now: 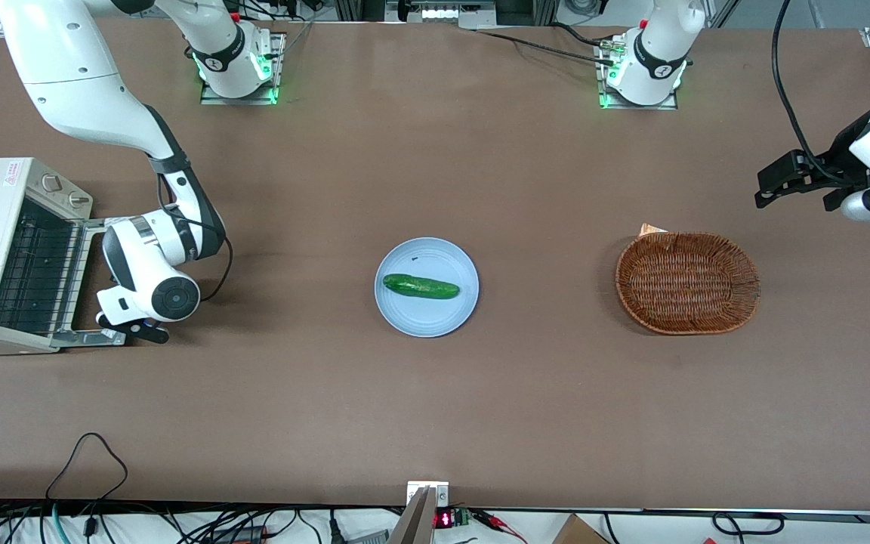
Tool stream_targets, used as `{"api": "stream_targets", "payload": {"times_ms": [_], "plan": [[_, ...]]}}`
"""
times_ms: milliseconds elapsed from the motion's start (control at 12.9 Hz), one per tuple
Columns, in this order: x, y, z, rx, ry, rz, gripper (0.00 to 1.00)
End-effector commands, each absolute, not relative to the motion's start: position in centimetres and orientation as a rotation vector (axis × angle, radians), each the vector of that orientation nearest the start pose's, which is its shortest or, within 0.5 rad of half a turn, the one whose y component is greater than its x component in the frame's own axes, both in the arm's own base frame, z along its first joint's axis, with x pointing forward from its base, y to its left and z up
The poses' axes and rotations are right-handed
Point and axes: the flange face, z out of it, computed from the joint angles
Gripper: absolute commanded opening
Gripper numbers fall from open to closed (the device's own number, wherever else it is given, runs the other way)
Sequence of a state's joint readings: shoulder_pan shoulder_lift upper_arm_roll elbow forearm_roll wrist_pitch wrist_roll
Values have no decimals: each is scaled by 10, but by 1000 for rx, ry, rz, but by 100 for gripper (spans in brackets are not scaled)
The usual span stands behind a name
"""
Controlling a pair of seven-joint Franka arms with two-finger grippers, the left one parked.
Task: Open oven door with right arm only
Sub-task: 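Pull the handle outward and down to swing the glass door open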
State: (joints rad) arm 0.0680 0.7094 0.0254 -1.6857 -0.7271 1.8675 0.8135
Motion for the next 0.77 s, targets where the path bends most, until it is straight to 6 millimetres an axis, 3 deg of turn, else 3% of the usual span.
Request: {"api": "stream_targets", "payload": {"times_ms": [0,387,696], "plan": [[620,-4,159,2344,-407,-293,3],[620,-3,155,2350,-402,-296,3],[619,13,152,2414,-441,-322,4]]}}
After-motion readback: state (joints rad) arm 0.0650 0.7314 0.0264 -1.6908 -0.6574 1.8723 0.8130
